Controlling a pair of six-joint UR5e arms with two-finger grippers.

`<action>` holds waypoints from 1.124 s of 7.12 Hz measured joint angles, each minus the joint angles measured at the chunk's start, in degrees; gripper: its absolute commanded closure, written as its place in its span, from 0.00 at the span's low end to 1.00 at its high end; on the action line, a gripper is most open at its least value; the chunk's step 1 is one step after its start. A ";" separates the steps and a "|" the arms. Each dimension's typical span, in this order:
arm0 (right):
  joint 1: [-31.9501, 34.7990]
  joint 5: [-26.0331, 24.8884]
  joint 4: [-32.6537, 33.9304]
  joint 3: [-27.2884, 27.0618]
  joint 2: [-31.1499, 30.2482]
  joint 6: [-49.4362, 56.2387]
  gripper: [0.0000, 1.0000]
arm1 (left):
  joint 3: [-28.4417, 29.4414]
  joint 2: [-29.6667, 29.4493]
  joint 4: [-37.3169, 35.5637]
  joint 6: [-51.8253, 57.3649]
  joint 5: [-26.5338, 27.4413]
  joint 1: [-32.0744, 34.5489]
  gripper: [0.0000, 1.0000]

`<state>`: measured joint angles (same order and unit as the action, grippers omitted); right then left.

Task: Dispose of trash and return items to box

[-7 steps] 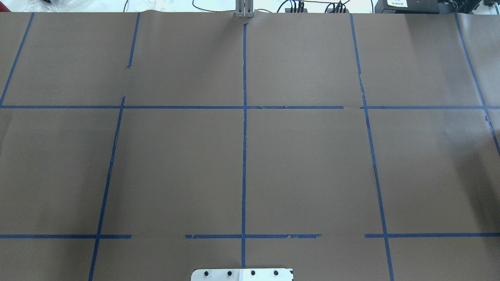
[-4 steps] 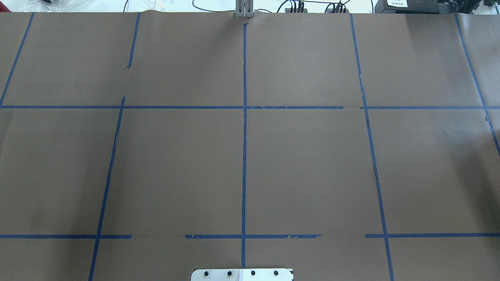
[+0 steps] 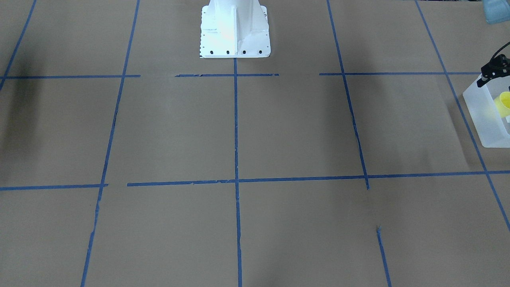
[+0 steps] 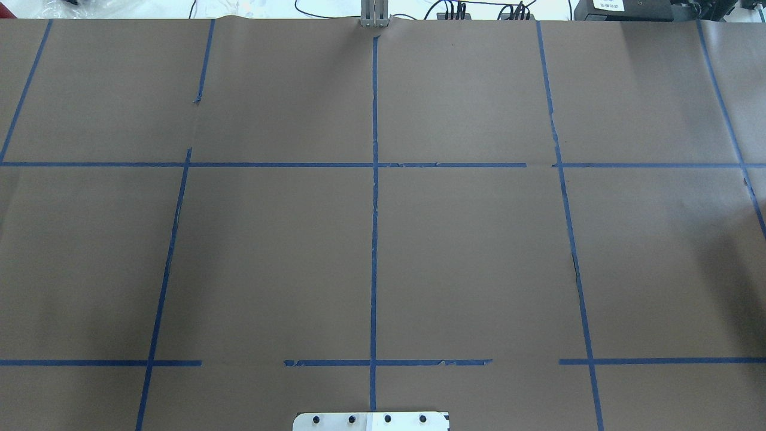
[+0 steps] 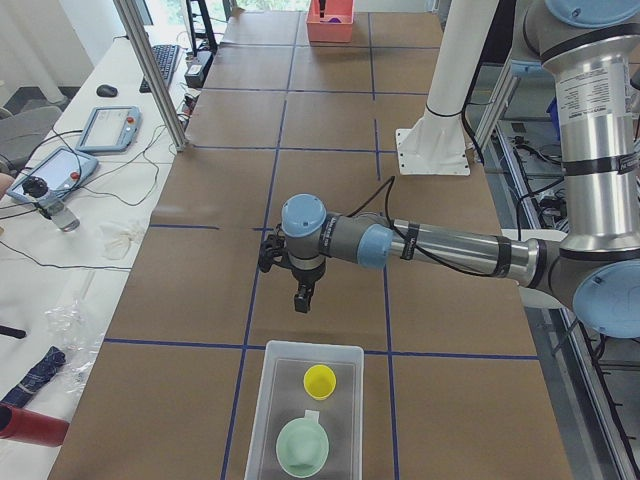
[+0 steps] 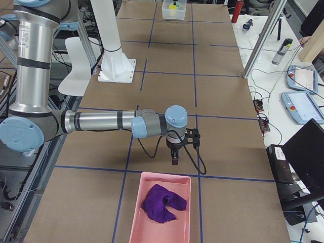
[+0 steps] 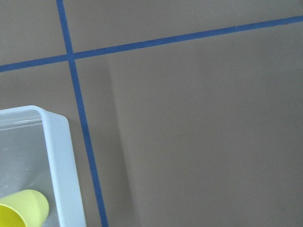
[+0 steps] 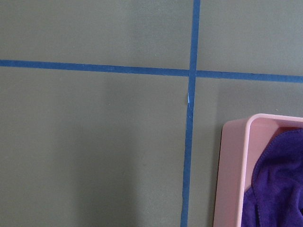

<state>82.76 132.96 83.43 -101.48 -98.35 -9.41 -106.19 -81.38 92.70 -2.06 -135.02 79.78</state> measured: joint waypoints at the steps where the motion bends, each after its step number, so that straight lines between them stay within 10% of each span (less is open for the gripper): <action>1: -0.02 0.00 -0.02 0.08 0.00 0.00 0.00 | 2.81 -2.61 -1.03 1.71 0.40 1.87 0.00; 8: -0.05 0.45 -0.37 -0.20 -1.10 -0.43 0.00 | 3.61 -6.05 -3.01 5.87 -0.05 5.21 0.00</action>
<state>82.71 133.42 83.06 -101.68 -99.45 -9.83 -102.58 -87.43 89.69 3.81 -135.07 84.99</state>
